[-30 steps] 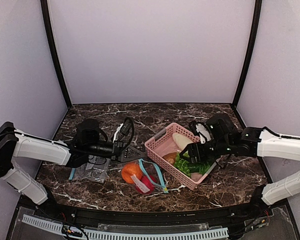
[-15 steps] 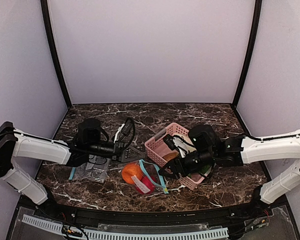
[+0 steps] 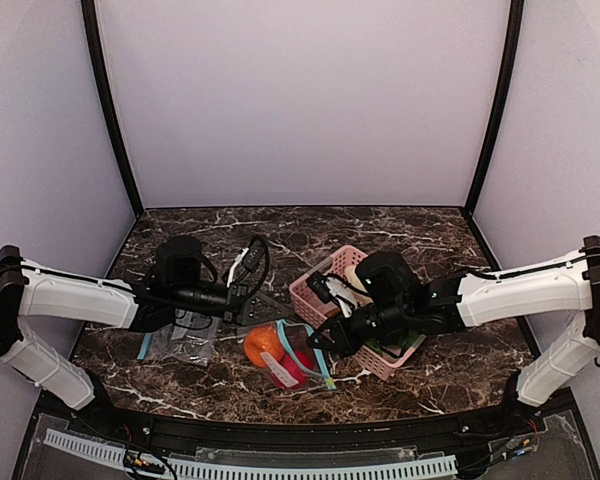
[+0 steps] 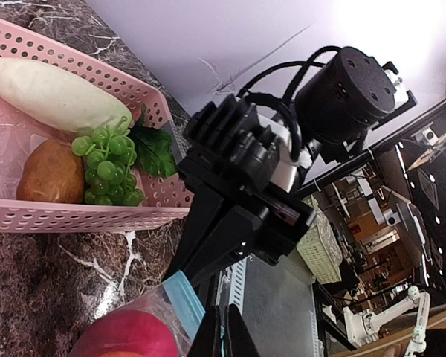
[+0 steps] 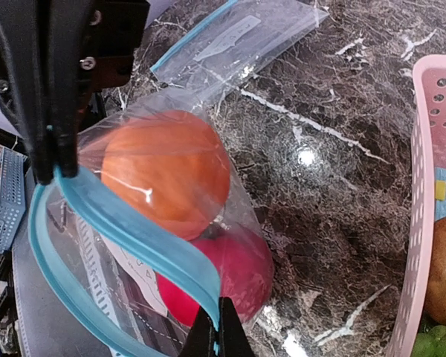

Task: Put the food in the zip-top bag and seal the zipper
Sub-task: Pick up the fake fruit from the bin.

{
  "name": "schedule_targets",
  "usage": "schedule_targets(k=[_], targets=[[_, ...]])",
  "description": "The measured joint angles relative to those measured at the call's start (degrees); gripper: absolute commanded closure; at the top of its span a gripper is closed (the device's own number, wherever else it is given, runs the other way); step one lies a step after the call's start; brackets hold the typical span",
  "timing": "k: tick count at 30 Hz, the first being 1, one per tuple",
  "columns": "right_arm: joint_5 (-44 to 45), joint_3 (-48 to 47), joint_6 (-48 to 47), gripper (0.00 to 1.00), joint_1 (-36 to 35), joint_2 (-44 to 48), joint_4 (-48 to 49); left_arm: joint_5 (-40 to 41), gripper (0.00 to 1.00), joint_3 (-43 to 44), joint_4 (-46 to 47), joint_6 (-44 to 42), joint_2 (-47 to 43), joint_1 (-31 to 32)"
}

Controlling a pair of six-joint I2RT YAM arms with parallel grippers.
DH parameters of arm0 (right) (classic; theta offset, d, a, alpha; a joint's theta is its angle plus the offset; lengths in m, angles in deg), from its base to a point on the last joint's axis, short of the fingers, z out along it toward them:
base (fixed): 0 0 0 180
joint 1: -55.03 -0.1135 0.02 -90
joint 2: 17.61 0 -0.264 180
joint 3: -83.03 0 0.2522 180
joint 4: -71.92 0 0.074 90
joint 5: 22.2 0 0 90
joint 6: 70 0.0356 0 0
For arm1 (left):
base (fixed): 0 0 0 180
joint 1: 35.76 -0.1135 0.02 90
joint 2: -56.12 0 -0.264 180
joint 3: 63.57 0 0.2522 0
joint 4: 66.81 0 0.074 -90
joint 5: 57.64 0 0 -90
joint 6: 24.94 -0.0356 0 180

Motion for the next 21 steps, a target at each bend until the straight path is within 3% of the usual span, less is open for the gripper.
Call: schedule_targets(k=[1,3,4,7,9,14,21], targets=[[0.07,0.00,0.11,1.00,-0.09,0.37,-0.13,0.76,0.96,0.50,-1.66,-0.59,-0.44,0.00],[0.66,0.00,0.66,1.00,-0.33,1.44,-0.96,2.32,0.80,1.53,-4.63,-2.08,-1.27,0.00],[1.11,-0.02,1.07,1.00,-0.46,2.16,-1.79,3.32,0.64,2.23,-6.32,-2.95,-1.81,0.00],[2.95,-1.25,2.40,1.00,-1.05,3.63,-4.98,8.37,0.32,5.14,-13.66,-5.92,-3.56,0.00],[4.96,-2.89,4.04,1.00,-1.51,4.02,-7.48,13.07,0.22,7.54,-19.45,-8.26,-4.74,0.00],[9.53,-5.14,8.96,1.00,-1.66,4.11,-11.21,24.83,0.11,11.91,-32.39,-10.10,-8.66,0.26],[13.33,-6.84,14.69,1.00,-1.79,2.25,-13.25,30.73,0.07,7.80,-35.50,-3.15,-11.93,4.83]])
